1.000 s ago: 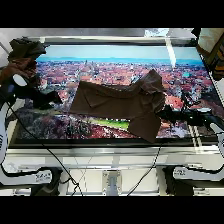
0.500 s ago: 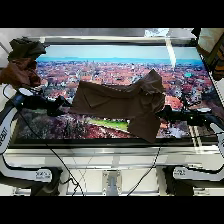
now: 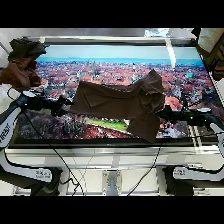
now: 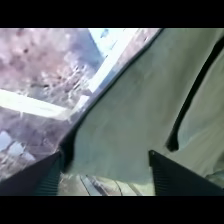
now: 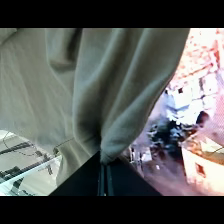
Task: Fold the shirts.
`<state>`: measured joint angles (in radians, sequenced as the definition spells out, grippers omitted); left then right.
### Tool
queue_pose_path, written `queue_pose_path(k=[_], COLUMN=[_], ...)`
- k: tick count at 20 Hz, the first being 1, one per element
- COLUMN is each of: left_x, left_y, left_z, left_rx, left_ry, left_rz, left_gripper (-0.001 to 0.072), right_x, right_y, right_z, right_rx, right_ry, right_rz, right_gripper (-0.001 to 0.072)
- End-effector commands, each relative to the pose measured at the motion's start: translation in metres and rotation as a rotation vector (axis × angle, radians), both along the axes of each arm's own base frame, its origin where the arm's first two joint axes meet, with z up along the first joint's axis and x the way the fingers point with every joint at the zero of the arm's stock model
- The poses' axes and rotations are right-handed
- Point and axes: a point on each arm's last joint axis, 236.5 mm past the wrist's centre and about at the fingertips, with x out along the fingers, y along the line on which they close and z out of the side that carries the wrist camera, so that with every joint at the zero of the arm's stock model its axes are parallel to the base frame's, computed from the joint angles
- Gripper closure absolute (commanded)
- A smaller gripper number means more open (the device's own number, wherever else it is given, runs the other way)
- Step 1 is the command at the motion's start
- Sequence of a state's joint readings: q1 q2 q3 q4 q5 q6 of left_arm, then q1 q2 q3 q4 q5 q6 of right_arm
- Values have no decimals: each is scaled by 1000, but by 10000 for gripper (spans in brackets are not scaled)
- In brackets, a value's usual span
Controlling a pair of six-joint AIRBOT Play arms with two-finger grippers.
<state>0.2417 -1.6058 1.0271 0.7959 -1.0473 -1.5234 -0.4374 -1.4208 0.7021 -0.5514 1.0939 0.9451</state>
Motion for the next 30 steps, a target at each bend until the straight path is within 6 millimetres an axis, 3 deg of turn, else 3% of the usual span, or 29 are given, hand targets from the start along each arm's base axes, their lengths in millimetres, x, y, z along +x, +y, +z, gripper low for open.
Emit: queue_pose_path(k=[1, 2, 3, 4, 5, 7, 9, 10, 11, 13, 15, 17, 19, 21, 23, 24, 25, 26, 28, 30], left_x=[2, 1, 1, 2, 5, 14, 37, 51, 69, 95, 93, 61, 10, -46, -105, -129, -147, -151, -156, -173], left_y=[4, 3, 1, -1, -3, -11, -33, -43, -51, -48, -28, -6, 2, -10, -30, -41, -54, -59, -41, -19], left_z=[-9, -11, -11, -9, -7, 3, 37, 62, 101, 193, 300, 397, 476, 534, 584, 603, 618, 625, 633, 641], left_rx=[9, 3, -7, -17, -31, -84, -243, -337, -451, -665, -870, -1028, -1097, -1043, -914, -810, -600, -311, 182, 448], left_ry=[19, 26, 30, 26, 18, -18, -131, -214, -337, -610, -908, -1169, -1379, -1564, -1737, -1822, -1923, -1973, -1969, -1927], left_rz=[30, 31, 34, 37, 42, 60, 85, 102, 129, 203, 263, 283, 253, 171, 87, 55, 30, 36, 105, 169], left_gripper=[318, 460, 528, 539, 671, 695, 695, 695, 695, 696, 696, 696, 696, 697, 697, 697, 697, 697, 698, 697], right_x=[2, 1, 1, 2, 1, 2, 3, 4, 6, 9, 6, -8, -43, -79, -98, -105, -111, -116, -121, -122], right_y=[0, 0, 0, 0, 0, 4, 15, 20, 21, 18, 15, 6, 0, 11, 30, 36, 41, 46, 53, 47], right_z=[1, 1, 1, 1, 1, 5, 21, 35, 48, 85, 150, 240, 330, 384, 451, 488, 518, 539, 563, 583], right_rx=[2, 1, 2, 2, 2, 27, 94, 120, 121, 88, 133, 201, 218, 74, -65, -120, -198, -282, -479, -642], right_ry=[-4, -4, -3, -4, -3, -6, -35, -68, -102, -205, -366, -607, -874, -1027, -1230, -1332, -1407, -1457, -1493, -1498], right_rz=[-5, -5, -5, -5, -5, -6, 8, 20, 23, 12, -19, -85, -129, -98, -96, -114, -126, -123, -86, -112], right_gripper=[682, 682, 682, 683, 682, 682, 683, 683, 683, 684, 684, 684, 685, 685, 685, 685, 686, 686, 686, 686])
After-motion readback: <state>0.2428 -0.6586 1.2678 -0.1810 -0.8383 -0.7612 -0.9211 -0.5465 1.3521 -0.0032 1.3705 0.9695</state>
